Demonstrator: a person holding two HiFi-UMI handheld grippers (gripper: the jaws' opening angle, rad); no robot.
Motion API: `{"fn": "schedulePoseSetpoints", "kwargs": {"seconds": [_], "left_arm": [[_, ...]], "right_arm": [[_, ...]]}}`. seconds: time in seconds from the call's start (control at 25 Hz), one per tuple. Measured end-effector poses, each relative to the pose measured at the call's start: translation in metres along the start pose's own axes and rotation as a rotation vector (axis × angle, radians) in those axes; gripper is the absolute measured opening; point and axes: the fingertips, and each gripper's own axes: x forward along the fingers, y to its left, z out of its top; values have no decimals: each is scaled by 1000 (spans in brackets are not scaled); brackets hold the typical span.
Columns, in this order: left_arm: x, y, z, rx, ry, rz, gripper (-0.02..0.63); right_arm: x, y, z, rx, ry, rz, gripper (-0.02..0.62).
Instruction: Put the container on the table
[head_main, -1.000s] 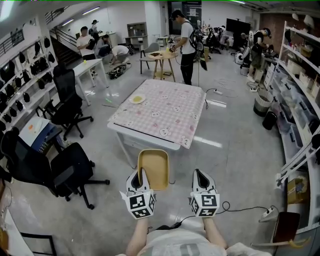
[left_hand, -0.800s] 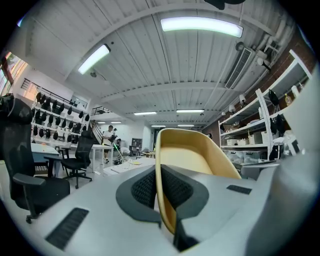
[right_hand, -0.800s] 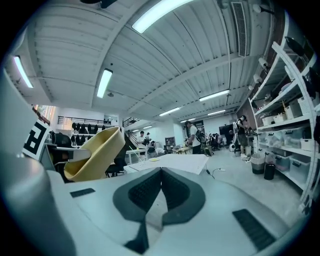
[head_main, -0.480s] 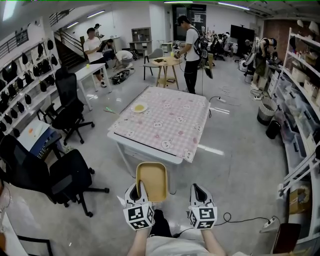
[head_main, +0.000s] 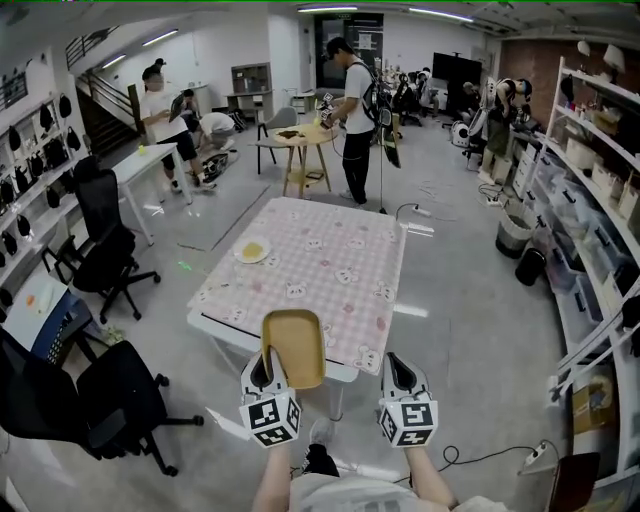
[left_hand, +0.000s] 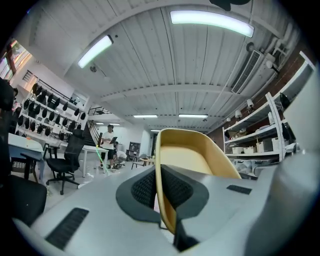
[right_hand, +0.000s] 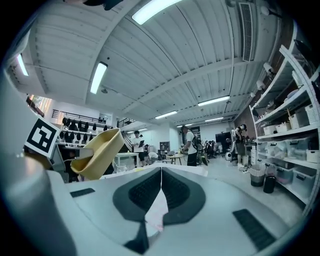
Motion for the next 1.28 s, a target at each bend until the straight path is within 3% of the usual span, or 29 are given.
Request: {"fn": "schedulePoseSetpoints", "kwargs": {"seconds": [0.32, 0.56, 1.28], "left_arm": [[157, 54, 48, 58, -51, -37, 28], [224, 80, 57, 82, -73, -67, 28], [230, 82, 43, 73, -22, 56, 28]], "right_arm": [[159, 1, 52, -40, -29, -50, 29], [232, 9, 58, -34, -32, -71, 29], [283, 2, 70, -15, -70, 65, 29]]}}
